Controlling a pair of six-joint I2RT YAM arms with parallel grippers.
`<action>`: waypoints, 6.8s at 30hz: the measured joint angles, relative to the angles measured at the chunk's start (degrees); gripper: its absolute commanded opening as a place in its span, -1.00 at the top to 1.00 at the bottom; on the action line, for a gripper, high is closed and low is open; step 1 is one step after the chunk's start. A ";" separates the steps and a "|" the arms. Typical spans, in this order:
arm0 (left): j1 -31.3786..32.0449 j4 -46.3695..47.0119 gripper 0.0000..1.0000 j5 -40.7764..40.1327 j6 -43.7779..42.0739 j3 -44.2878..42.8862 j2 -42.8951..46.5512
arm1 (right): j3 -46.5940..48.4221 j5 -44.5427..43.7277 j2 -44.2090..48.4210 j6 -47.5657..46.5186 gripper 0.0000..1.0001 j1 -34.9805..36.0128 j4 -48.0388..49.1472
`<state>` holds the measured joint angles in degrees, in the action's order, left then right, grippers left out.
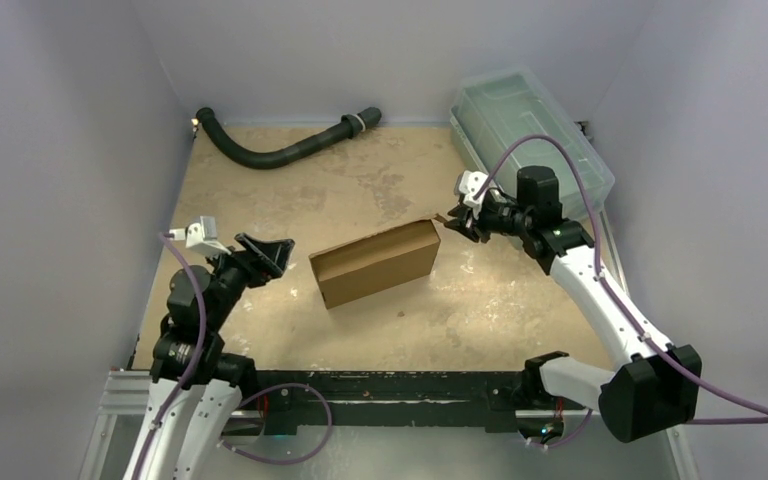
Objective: Fold the paper box
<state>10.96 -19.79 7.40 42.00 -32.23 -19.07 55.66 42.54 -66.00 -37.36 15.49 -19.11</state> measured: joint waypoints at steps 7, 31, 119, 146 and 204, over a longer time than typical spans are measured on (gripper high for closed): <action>0.00 0.46 -0.15 -7.56 2.97 4.61 -2.03 | -1.86 -1.64 -0.83 1.46 0.70 0.26 2.51; 0.00 25.11 0.22 -4.17 8.72 17.59 -23.96 | -3.67 -2.95 -1.11 7.39 1.00 1.03 6.78; 3.06 -4.57 1.00 2.51 10.14 9.05 -19.78 | -8.28 3.58 0.09 -12.63 0.95 2.16 -3.89; 9.81 6.34 0.49 -2.62 8.26 9.77 -14.62 | -5.73 9.16 7.98 0.61 0.10 -10.64 -0.59; 9.81 9.33 0.51 3.74 4.85 12.70 -18.40 | -6.40 0.31 2.54 1.14 1.00 -3.65 6.49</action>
<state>20.78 -10.46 11.14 46.85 -19.53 -37.47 49.25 42.85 -63.46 -36.23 11.84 -12.62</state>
